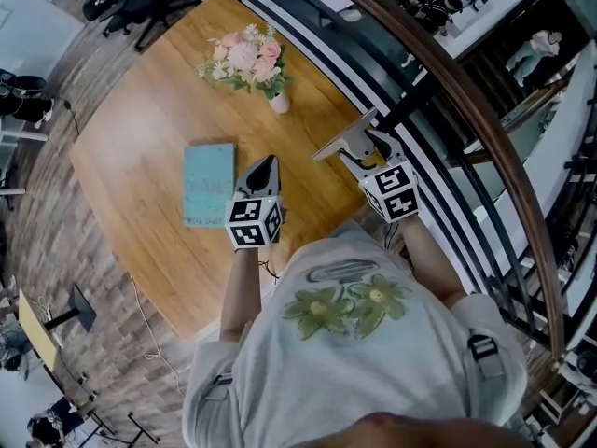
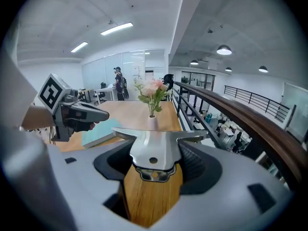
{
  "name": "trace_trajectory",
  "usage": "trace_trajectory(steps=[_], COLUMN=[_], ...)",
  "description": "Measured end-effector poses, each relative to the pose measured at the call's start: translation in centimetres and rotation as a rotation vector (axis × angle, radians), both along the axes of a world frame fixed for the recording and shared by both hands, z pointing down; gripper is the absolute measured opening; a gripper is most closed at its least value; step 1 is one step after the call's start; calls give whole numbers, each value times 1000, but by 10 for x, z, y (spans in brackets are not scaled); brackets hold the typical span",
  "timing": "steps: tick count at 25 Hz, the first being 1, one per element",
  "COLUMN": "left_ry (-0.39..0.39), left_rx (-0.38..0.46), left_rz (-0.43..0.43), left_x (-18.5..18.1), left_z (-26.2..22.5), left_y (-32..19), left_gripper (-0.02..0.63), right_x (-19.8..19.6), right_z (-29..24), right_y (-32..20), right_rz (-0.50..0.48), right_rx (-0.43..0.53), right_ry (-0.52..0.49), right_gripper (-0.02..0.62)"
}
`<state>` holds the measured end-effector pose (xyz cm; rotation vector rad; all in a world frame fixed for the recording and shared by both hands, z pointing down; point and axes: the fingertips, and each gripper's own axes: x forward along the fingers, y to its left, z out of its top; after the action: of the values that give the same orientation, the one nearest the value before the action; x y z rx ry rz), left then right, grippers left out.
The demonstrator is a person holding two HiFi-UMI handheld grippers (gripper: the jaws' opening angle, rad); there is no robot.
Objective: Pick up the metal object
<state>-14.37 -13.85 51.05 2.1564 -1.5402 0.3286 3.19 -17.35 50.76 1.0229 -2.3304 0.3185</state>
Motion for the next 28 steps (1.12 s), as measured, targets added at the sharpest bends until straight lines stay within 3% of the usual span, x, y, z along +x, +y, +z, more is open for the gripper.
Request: trace_trajectory(steps=[28], left_ry=[-14], left_rx=[70], left_rz=[64], left_x=[20], left_z=[-32], left_y=[16], left_gripper=[14], right_x=[-16], right_z=[-87], right_y=[22], right_rz=[-25], right_rx=[151], right_ry=[-146], right_gripper=[293])
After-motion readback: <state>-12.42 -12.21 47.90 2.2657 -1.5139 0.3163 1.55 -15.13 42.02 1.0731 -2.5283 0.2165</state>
